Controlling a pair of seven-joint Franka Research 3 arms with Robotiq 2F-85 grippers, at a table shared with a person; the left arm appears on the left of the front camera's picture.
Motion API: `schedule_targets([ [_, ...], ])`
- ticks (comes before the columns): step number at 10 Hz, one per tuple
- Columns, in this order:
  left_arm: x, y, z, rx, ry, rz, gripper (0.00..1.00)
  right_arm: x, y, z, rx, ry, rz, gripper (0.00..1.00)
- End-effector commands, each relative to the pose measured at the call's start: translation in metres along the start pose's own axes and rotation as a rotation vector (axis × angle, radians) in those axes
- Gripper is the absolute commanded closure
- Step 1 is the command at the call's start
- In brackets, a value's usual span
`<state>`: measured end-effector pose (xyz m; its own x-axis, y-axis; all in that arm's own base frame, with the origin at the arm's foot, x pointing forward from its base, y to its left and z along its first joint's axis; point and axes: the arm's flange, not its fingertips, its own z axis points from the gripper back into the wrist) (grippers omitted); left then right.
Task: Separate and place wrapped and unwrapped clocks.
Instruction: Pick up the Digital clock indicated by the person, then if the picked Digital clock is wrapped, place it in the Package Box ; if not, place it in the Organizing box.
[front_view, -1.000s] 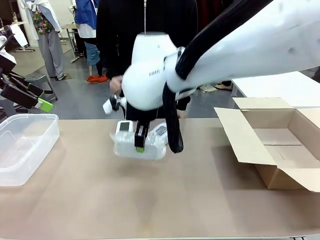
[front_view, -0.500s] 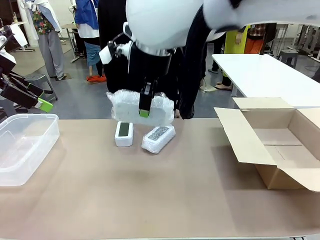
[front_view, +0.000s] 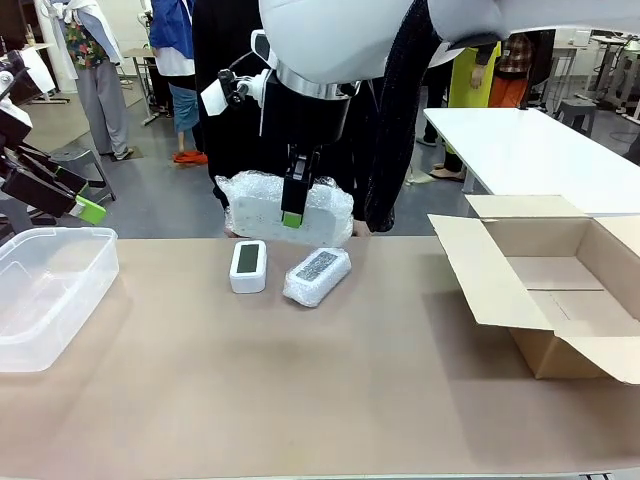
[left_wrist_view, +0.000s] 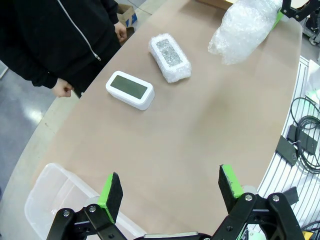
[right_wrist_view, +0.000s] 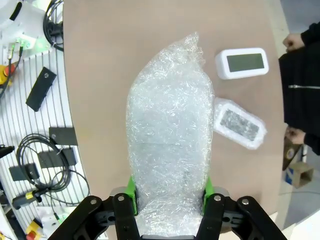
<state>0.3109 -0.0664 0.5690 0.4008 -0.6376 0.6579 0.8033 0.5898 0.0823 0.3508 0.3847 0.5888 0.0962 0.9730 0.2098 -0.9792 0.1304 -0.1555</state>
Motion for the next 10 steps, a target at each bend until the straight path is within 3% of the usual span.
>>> schedule_targets([
  [1,-0.0009,0.0012,-0.0012,-0.006,-0.014,0.001,0.00,0.0006,0.0002,0.0027,-0.010,-0.008,0.010,0.90],
  [10,-0.0009,0.0012,-0.0012,-0.006,-0.014,0.001,0.00,0.0006,0.0002,0.0027,-0.010,-0.008,0.010,0.90],
])
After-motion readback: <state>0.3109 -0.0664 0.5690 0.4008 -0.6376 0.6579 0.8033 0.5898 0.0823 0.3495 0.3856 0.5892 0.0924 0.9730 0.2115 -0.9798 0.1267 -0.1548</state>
